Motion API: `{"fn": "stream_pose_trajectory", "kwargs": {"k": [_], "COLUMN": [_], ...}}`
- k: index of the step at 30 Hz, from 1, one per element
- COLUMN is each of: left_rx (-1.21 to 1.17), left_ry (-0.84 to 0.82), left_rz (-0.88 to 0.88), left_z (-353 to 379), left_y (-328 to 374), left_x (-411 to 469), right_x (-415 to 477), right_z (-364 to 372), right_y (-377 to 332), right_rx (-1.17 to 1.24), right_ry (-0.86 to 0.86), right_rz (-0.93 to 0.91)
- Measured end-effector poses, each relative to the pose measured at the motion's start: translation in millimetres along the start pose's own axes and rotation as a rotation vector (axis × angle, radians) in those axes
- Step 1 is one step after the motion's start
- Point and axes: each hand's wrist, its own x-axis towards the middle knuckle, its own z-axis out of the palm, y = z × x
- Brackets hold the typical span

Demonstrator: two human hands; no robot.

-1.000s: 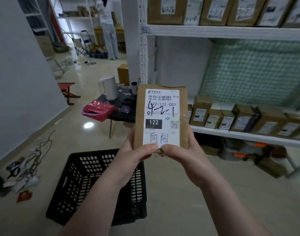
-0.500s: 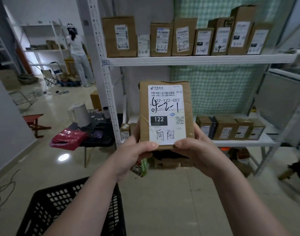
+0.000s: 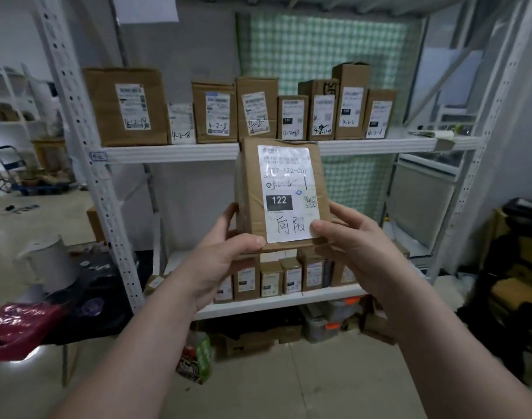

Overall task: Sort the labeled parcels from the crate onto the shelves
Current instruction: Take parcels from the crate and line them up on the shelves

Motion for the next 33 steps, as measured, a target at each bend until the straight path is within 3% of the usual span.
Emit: {"fn": "stream_pose_trajectory", "kwargs": {"k": [6, 11, 20, 27, 33], "left_rx": [0.146, 0.317, 0.389, 0.496, 0.661], "left_ry": [-0.005, 0.009, -0.065, -0.023, 0.115], "left_rz": [0.099, 0.204, 0.269, 0.28, 0.325], "left_z": [17.7, 50.1, 130.2, 220.0, 290.0], "left_y": [6.7, 5.7, -23.9, -41.0, -48.0], "left_x": [108.9, 190.9, 305.5, 398.1, 472.3], "right_x": [81.7, 143.2, 209.4, 267.4, 320.7], "right_z": [-14.7, -45.1, -154.4, -272.6, -381.2], "right_y": [-16.7, -24.1, -11.2, -4.8, -26.1], "right_rx": [-0.316, -0.551, -0.496, -0.456, -0.448], "right_ry": [0.262, 0.412, 0.544, 0.623, 0.676], "right_rz": [-0.177, -0.167, -0.147, -0.234, -0.318]}}
